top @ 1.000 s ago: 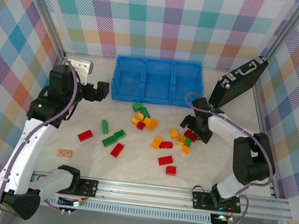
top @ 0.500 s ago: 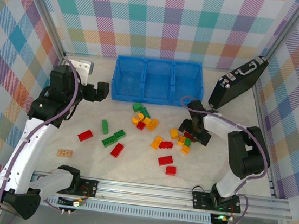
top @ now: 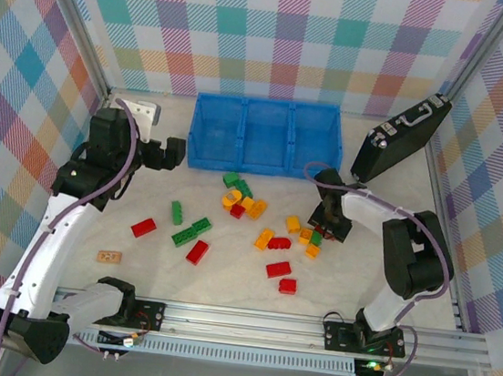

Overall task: Sort the legos into containers by color
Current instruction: Pick up the lego from the middle-right of the table, then place the lego in the container.

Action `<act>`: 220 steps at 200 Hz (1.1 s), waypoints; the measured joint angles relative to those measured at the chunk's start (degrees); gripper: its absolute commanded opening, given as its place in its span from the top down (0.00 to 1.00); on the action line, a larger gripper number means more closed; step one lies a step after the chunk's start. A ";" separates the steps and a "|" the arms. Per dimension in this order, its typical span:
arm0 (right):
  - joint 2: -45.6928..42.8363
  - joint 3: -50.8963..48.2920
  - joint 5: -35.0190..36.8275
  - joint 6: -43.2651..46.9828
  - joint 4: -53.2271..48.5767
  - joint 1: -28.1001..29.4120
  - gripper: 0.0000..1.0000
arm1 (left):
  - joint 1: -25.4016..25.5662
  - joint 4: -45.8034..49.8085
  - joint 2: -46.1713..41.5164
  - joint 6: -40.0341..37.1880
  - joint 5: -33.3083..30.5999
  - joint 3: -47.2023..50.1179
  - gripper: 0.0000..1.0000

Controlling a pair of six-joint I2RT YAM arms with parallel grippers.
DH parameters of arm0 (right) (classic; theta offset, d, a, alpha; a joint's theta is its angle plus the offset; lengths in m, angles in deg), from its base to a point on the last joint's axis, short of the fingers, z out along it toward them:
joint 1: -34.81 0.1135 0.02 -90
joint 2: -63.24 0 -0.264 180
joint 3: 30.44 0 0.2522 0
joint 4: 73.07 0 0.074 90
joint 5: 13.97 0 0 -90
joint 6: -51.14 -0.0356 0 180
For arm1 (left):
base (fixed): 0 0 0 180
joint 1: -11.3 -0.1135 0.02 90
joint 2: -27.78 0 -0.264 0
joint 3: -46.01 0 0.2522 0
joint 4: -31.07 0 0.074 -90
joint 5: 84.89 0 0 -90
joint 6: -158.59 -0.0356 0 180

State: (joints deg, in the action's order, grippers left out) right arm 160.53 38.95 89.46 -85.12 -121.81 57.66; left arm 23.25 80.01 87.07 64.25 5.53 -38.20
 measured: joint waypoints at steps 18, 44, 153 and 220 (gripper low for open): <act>0.20 0.42 0.00 0.44 -0.44 0.00 0.46 | 0.00 -0.44 0.02 0.00 0.00 0.28 0.00; 1.07 2.23 0.00 3.17 -1.81 0.00 0.47 | 0.00 -0.74 0.02 0.00 -0.02 0.57 0.00; 10.95 33.07 4.02 20.48 -2.03 -1.77 0.42 | 0.00 -0.81 1.92 -0.28 -0.68 0.59 0.00; 27.71 53.35 7.34 24.20 -4.04 -2.71 0.39 | 0.00 -0.79 3.63 -1.14 -2.01 0.59 0.00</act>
State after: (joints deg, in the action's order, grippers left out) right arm 188.25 92.31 96.81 -60.92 -125.85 54.95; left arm 23.25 79.23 90.70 63.12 3.52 -37.61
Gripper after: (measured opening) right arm 0.628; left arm 0.999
